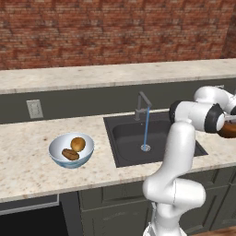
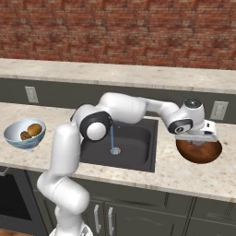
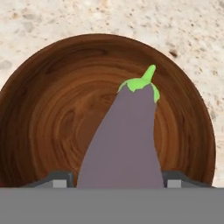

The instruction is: Pick the potatos from the sink and place them in one bowl. Place the eggplant in the other bowl. Then turn off the sink faucet.

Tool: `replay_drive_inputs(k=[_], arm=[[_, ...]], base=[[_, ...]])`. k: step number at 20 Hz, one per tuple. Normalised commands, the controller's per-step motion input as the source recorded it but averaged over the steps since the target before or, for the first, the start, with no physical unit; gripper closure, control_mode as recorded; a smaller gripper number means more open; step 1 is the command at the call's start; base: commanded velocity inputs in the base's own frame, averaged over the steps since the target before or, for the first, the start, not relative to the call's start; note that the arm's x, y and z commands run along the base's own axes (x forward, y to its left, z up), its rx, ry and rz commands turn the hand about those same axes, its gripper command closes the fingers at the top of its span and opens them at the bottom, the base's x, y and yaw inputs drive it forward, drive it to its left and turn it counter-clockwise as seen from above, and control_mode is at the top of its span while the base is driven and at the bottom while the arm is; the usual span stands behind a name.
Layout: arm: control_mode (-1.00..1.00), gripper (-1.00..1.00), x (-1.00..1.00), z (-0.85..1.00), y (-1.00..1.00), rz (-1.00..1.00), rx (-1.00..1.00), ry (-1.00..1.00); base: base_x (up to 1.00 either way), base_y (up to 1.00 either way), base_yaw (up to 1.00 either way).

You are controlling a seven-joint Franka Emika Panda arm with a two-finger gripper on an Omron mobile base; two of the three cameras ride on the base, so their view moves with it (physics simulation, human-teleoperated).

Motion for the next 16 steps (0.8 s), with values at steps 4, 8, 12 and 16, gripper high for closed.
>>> replay_drive_inputs(k=[4,8,12,16], arm=[[-1.00,-1.00,0.00,0.00,-0.03,0.00,0.00,0.03],[-1.00,-1.00,0.00,0.00,0.00,0.00,0.00,0.05],[-1.00,-1.00,0.00,0.10,0.15,0.00,0.00,0.03],[-1.00,-1.00,0.00,0.37,0.38,0.00,0.00,0.04]], base=[[0.00,0.00,0.00],[0.00,0.00,0.00],[0.00,0.00,0.00],[0.00,0.00,0.00]])
